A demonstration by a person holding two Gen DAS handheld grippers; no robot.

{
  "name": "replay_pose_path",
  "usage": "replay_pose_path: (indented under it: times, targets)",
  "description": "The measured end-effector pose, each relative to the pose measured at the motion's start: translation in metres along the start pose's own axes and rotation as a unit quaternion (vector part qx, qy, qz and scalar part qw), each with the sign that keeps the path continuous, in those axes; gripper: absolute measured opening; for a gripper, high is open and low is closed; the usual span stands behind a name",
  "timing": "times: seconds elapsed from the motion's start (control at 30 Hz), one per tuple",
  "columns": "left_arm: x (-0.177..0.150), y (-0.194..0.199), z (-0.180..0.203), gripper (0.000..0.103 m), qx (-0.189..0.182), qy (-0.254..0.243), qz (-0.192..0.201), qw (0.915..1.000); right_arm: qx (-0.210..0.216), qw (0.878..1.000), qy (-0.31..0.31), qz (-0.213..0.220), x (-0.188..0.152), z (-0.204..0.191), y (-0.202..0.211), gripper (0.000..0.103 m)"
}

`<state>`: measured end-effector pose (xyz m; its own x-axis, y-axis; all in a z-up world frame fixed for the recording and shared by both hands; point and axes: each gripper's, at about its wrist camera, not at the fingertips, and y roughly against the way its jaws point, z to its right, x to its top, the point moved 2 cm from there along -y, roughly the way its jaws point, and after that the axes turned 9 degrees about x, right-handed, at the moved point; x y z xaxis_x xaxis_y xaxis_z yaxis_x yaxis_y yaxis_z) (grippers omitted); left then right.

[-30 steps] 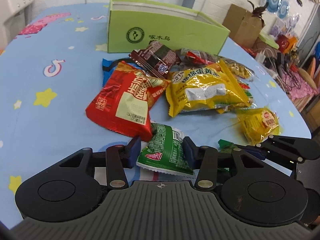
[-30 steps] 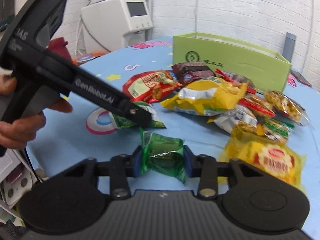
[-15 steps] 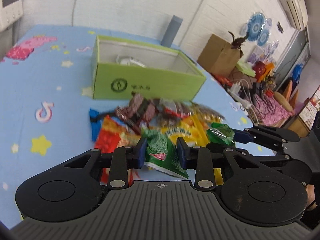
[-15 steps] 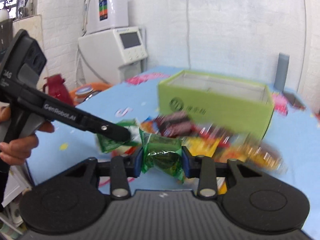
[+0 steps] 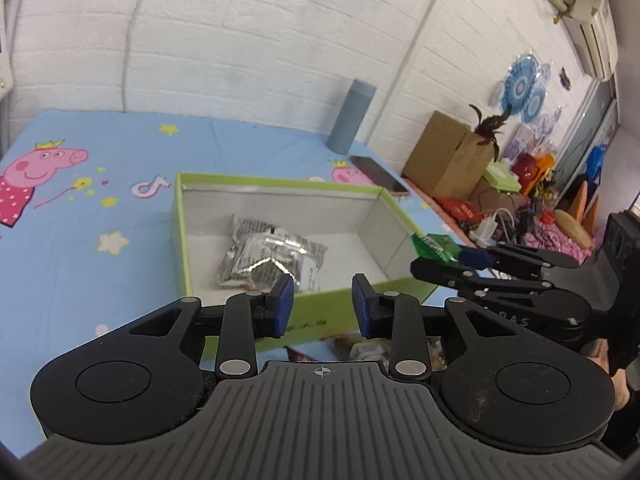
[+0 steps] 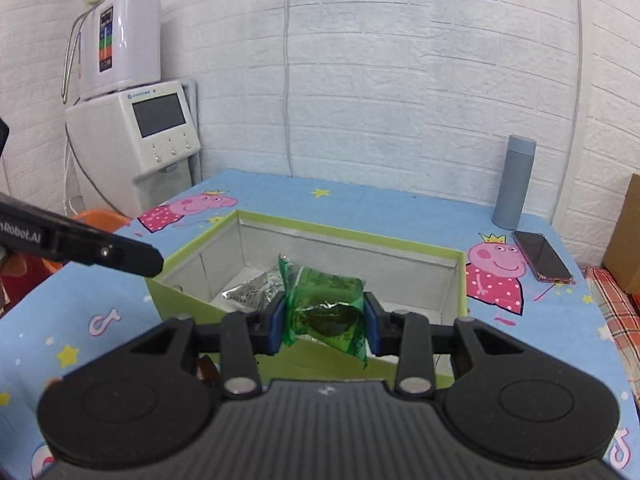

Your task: Organize snacks

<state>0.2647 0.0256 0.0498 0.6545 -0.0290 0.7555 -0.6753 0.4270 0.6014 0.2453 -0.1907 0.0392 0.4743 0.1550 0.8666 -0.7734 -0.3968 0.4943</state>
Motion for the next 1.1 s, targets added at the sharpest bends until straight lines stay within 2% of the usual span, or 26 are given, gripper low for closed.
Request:
replay_pose_path:
  times: [0.1, 0.23, 0.27, 0.3, 0.37, 0.4, 0.5, 0.57, 0.7, 0.77, 0.87, 0.97, 1.0, 1.03, 1.07, 1.1]
  targets:
    - [-0.029, 0.005, 0.003, 0.012, 0.0, -0.002, -0.024, 0.9997, 0.01, 1.0, -0.007, -0.004, -0.024, -0.01, 0.018, 0.038]
    - [-0.079, 0.031, 0.015, 0.012, -0.002, -0.024, -0.043, 0.9988, 0.014, 0.999, -0.027, -0.013, -0.066, -0.027, 0.054, 0.038]
    - [-0.092, 0.04, 0.017, 0.018, 0.003, -0.03, -0.046, 0.9985, 0.011, 0.999, -0.037, -0.013, -0.078, -0.03, 0.064, 0.038]
    - [-0.105, 0.048, 0.019, 0.03, 0.01, -0.034, -0.048, 0.9982, 0.007, 0.999, -0.05, -0.014, -0.09, -0.032, 0.073, 0.039]
    - [-0.131, 0.065, 0.025, 0.046, 0.026, -0.043, -0.045, 0.9978, -0.003, 0.997, -0.078, -0.009, -0.109, -0.034, 0.091, 0.039]
    - [-0.141, 0.072, 0.028, 0.048, 0.031, -0.045, -0.045, 0.9975, -0.003, 0.996, -0.091, -0.006, -0.116, -0.035, 0.099, 0.04]
    - [-0.165, 0.08, 0.032, 0.045, 0.034, -0.041, -0.059, 0.9969, 0.009, 0.993, -0.117, 0.004, -0.131, -0.048, 0.118, 0.043]
    - [-0.173, 0.075, 0.029, 0.043, 0.037, -0.024, -0.075, 0.9962, 0.038, 0.991, -0.127, 0.002, -0.139, -0.06, 0.119, 0.043]
    - [-0.184, 0.061, 0.018, 0.039, 0.045, 0.022, -0.103, 0.9934, 0.069, 0.991, -0.103, -0.039, -0.153, -0.088, 0.097, 0.043]
    - [-0.185, 0.059, 0.015, 0.039, 0.045, 0.036, -0.101, 0.9932, 0.068, 0.992, -0.092, -0.06, -0.162, -0.096, 0.084, 0.042]
    - [-0.181, 0.058, 0.016, 0.039, 0.047, 0.043, -0.095, 0.9935, 0.059, 0.993, -0.075, -0.065, -0.168, -0.101, 0.078, 0.045]
    - [-0.178, 0.053, 0.025, 0.041, 0.04, 0.034, -0.097, 0.9938, 0.053, 0.995, -0.059, -0.059, -0.171, -0.103, 0.076, 0.054]
    - [-0.178, 0.05, 0.028, 0.044, 0.038, 0.028, -0.099, 0.994, 0.055, 0.995, -0.053, -0.057, -0.172, -0.105, 0.076, 0.065]
    - [-0.178, 0.047, 0.032, 0.044, 0.039, 0.02, -0.1, 0.994, 0.062, 0.995, -0.047, -0.057, -0.173, -0.106, 0.075, 0.087]
    - [-0.178, 0.043, 0.035, 0.044, 0.046, 0.012, -0.101, 0.9938, 0.068, 0.995, -0.038, -0.061, -0.175, -0.109, 0.074, 0.1]
    - [-0.178, 0.042, 0.037, 0.043, 0.052, 0.003, -0.097, 0.994, 0.061, 0.995, -0.028, -0.067, -0.179, -0.112, 0.072, 0.102]
